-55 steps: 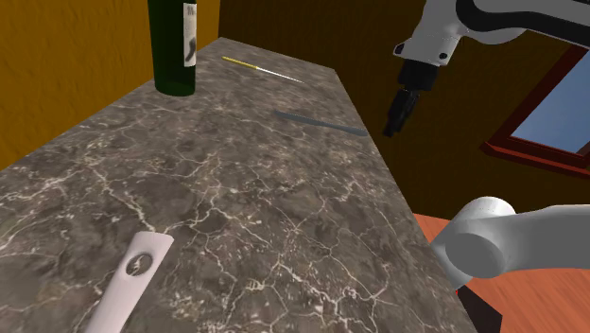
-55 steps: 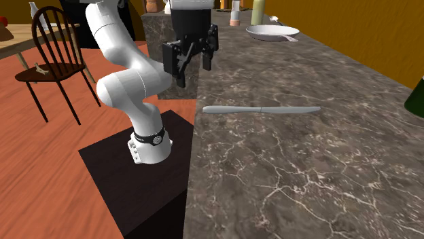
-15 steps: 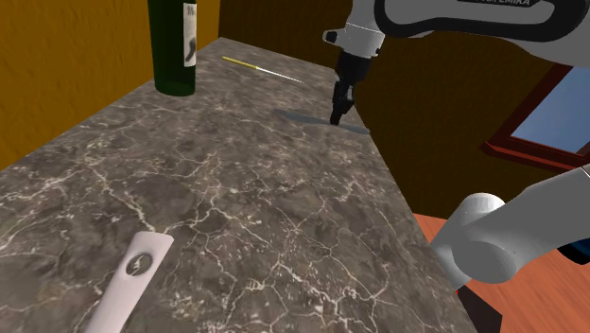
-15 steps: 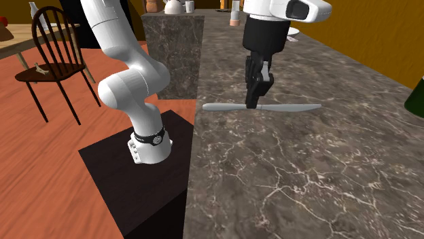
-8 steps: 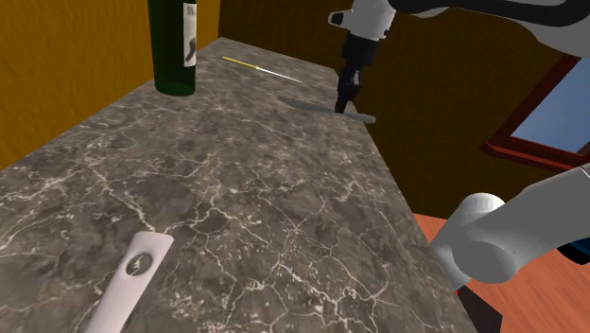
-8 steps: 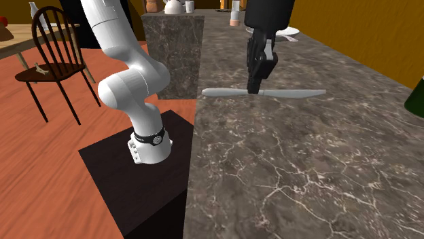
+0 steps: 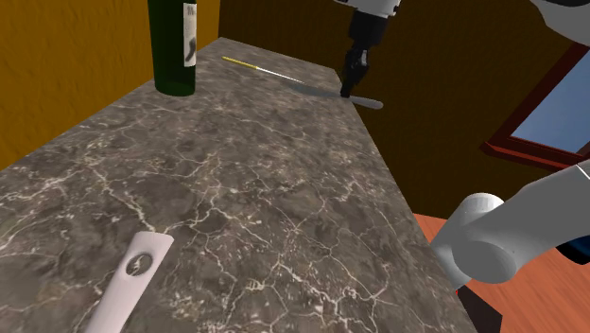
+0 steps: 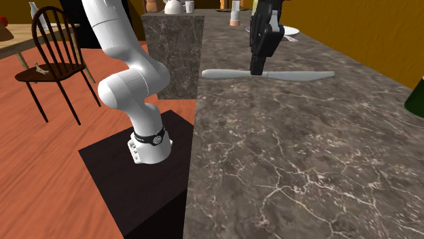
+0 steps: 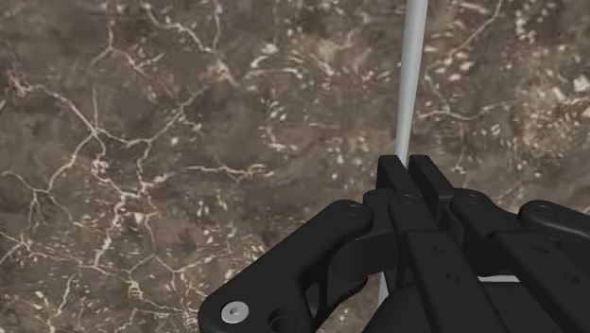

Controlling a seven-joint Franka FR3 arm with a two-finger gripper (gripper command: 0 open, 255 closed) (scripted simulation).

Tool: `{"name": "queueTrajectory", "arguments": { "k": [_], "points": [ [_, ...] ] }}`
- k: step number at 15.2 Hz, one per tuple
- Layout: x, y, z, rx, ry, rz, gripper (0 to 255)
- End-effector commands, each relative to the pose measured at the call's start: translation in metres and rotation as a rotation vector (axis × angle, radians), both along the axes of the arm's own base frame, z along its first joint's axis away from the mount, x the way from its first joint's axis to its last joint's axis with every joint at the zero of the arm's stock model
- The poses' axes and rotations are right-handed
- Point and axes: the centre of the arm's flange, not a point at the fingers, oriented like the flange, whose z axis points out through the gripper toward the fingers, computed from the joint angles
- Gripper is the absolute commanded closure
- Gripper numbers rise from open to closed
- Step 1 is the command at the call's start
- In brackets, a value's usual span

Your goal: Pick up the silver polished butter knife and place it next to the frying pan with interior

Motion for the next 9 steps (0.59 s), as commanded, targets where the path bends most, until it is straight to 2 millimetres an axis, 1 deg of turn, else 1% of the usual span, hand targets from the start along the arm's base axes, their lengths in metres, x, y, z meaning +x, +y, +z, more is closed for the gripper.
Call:
{"name": "queueTrajectory", "arguments": {
  "k": [1,9],
  "points": [
    [0.0,-0.001,0.011,0.0,0.0,0.0,255],
    [0.0,-0.001,0.053,0.0,0.0,0.0,255]
  ]
}}
